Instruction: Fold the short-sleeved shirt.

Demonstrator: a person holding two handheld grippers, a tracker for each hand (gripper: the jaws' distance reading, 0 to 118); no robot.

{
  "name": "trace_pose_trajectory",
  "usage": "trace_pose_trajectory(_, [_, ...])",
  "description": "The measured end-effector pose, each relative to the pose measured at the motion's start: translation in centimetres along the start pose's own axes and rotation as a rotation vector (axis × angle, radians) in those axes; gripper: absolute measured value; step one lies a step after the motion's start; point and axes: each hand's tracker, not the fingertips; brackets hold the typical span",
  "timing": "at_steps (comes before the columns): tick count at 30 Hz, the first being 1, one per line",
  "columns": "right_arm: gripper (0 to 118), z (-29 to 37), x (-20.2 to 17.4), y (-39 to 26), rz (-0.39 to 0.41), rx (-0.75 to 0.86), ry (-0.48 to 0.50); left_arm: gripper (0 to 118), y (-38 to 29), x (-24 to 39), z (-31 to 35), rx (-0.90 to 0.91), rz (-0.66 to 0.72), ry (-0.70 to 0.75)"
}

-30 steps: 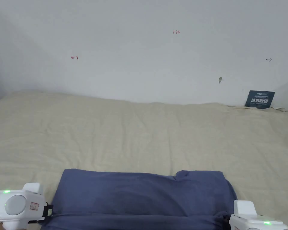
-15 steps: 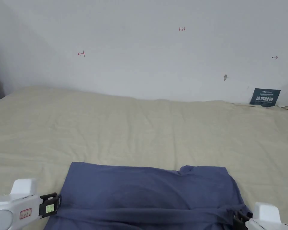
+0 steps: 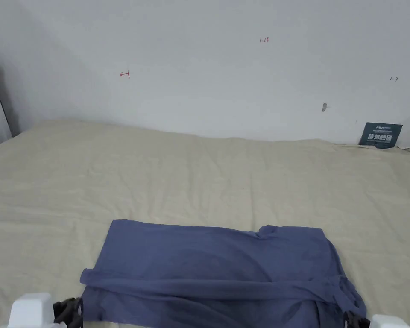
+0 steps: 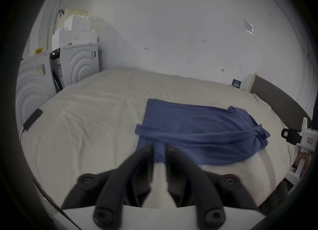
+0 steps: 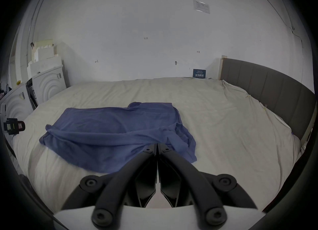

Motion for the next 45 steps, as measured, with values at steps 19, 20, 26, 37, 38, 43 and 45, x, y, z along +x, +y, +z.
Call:
trace_pose_trajectory(19, [1,2.8,-2.7,-0.5,0.043,0.070,0.003,0,1.9,-4.1,-6.5,-0.115,-0.023,-0.048])
trace_pose_trajectory(20, [1,2.7,-2.7,-0.4,0.041,0.065,0.003,0,2.3,-3.9,-8.0,-0.159,-0.009,-0.048])
trace_pose_trajectory(26, [1,2.2,-2.6,-0.5,0.039,0.046,0.002,20,4.0,-3.8,-12.7,-0.328,-0.005,-0.011])
trace_pose_trajectory(37, [1,1.5,-1.5,-0.7,0.023,0.005,-0.030,89,2.7,-0.6,-15.9,-0.564,-0.054,0.126])
trace_pose_trajectory(38, [1,1.4,-1.5,-0.8,0.020,0.002,-0.031,83,2.5,-0.3,-16.0,-0.573,-0.045,0.143])
trace_pose_trajectory(43, [1,1.4,-1.3,-1.0,0.021,-0.008,-0.035,60,1.9,2.3,-15.4,-0.556,-0.051,0.181])
trace_pose_trajectory(45, [1,1.3,-1.2,-1.0,0.023,-0.011,-0.035,45,2.0,2.6,-12.4,-0.545,-0.078,0.168])
